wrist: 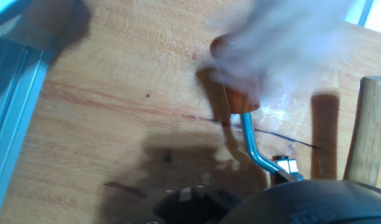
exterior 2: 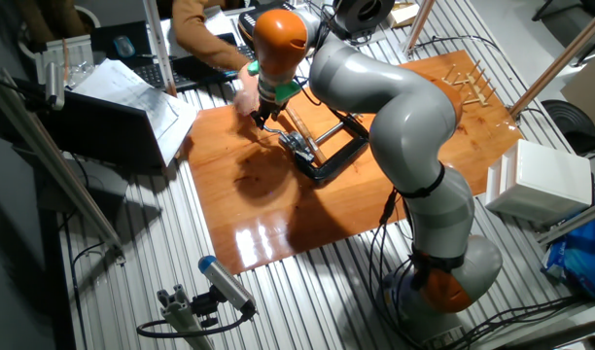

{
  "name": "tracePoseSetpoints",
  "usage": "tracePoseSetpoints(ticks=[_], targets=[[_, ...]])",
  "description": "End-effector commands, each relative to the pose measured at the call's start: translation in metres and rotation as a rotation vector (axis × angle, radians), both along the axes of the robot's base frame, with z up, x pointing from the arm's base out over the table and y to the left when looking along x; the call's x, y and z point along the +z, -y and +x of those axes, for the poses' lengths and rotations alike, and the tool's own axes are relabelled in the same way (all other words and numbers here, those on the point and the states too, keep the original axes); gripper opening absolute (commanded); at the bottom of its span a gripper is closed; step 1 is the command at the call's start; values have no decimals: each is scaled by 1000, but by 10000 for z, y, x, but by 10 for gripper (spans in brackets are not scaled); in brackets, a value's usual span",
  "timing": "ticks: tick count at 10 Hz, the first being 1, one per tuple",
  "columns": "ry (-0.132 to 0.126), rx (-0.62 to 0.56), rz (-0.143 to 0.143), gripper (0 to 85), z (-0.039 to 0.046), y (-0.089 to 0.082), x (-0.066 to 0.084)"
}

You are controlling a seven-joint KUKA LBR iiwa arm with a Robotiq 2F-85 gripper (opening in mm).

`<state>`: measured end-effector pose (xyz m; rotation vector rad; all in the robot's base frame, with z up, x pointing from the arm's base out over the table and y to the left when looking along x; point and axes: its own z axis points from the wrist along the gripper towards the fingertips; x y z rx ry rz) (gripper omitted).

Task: Pull up the lever

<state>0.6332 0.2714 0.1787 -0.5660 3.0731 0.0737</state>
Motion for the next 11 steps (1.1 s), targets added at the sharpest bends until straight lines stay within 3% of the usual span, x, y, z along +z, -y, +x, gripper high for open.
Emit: tracePoseSetpoints(ticks=[1,7,8,9,11], targets=[[-5,-2,4,510,-3,-7,2],[6,-14,8,510,-7,-48,9],[12,-21,-1,510,15,-58,-8],[0,-17,9,510,85,-58,-38],[17,-9,12,510,125,-27,-40]])
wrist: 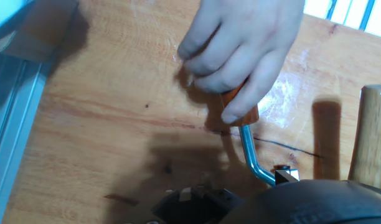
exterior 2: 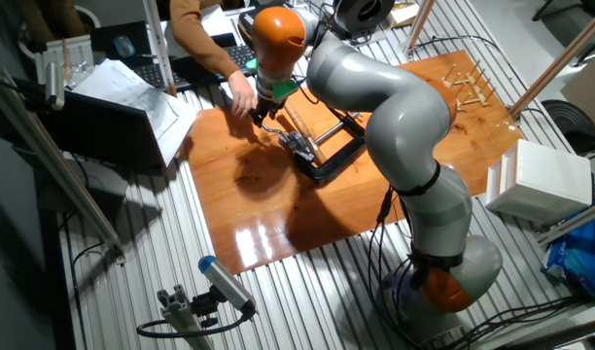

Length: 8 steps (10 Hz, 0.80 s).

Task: Pull up the lever

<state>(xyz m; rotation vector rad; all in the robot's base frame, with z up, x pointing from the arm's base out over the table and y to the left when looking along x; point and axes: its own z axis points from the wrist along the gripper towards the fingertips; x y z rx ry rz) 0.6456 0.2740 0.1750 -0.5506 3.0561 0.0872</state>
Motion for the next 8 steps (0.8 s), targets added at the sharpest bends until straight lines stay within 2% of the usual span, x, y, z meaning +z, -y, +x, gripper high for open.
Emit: tracePoseSetpoints(ticks=[1,8], targets=[[-1,1,3,510,1,7,3],[2,8,6,510,-6,-35,1]])
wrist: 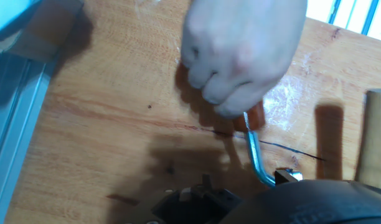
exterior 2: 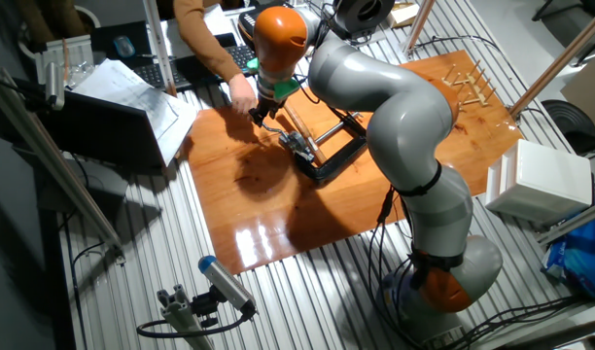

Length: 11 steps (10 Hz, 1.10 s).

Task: Pull up the lever

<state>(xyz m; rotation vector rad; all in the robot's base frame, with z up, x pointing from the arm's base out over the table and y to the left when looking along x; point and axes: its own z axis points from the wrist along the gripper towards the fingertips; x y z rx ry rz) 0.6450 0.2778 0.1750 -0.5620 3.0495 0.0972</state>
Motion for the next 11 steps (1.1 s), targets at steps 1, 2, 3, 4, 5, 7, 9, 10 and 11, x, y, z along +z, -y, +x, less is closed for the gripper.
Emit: tracePoseSetpoints(ticks=[1,2,3,4,5,7,9,10,11], targets=[[1,-1,2,510,2,-4,-5],[1,-1,2,510,-1,7,0],[-3,-1,2,510,-3,14,4],[-4,-1,2,510,-9,20,9],[-3,-4,0,510,-16,20,13],[2,-6,1,510,-8,6,6],[-1,3,-1,510,-6,1,-1],[-1,5,-4,510,-6,1,-1],[-18,-3,5,510,24,-3,-21]])
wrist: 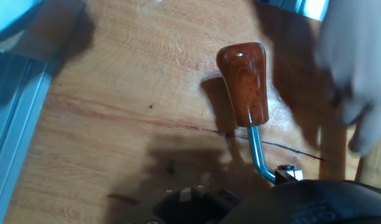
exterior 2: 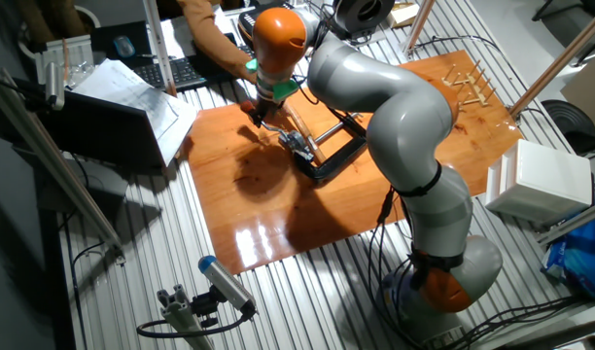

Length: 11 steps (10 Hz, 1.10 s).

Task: Pull up the lever

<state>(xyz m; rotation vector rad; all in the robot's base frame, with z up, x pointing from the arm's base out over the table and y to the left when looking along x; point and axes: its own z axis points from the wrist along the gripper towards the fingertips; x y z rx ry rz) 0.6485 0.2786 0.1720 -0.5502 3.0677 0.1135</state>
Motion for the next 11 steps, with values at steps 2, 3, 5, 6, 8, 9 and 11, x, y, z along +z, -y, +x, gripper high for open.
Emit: tracePoseSetpoints(ticks=[2,3,5,6,8,9,11], targets=[[3,-5,-40,510,42,3,-23],[-11,0,-43,340,45,7,-24],[-30,-11,-30,340,46,-3,-26],[-30,-11,-30,170,44,-10,-27],[-29,3,-25,0,45,-7,-28],[-25,1,-28,0,41,-4,-24],[-28,1,-44,0,47,-9,-30]])
